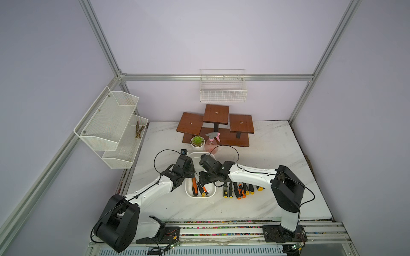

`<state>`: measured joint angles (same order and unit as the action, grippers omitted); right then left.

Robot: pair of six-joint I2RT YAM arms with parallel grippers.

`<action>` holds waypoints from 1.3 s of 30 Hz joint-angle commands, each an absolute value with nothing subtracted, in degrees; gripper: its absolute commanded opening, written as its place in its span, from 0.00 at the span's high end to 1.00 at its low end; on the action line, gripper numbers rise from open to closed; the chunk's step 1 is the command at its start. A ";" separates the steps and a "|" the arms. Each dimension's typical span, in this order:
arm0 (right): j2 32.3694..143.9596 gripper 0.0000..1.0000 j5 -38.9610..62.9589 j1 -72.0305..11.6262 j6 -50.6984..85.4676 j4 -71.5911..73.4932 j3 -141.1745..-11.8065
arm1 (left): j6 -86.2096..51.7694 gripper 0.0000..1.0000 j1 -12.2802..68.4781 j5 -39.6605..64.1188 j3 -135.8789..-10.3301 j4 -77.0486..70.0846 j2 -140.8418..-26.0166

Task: Take out the screwdriver from the storage box
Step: Pick up the screwdriver from the storage box.

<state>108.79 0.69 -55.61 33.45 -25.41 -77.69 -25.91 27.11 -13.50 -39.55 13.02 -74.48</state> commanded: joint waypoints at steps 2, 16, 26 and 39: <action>110.45 0.68 -1.32 -55.78 30.87 -27.23 -79.19 | -26.19 1.00 26.98 -13.45 -42.54 11.43 -74.28; 113.31 0.68 -1.58 -57.47 29.36 -27.86 -79.81 | -26.37 1.00 26.99 -13.67 -42.44 11.60 -74.27; 118.00 0.69 -5.09 -58.10 27.60 -31.29 -83.40 | -26.46 1.00 26.98 -13.47 -42.42 11.52 -74.27; 121.96 0.70 -9.81 -58.18 27.86 -34.85 -86.69 | -26.46 1.00 27.00 -13.33 -41.97 11.59 -74.01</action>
<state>118.34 -5.28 -58.59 28.18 -31.68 -86.37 -26.20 26.70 -14.55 -39.55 14.28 -74.91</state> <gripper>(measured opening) 0.307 0.085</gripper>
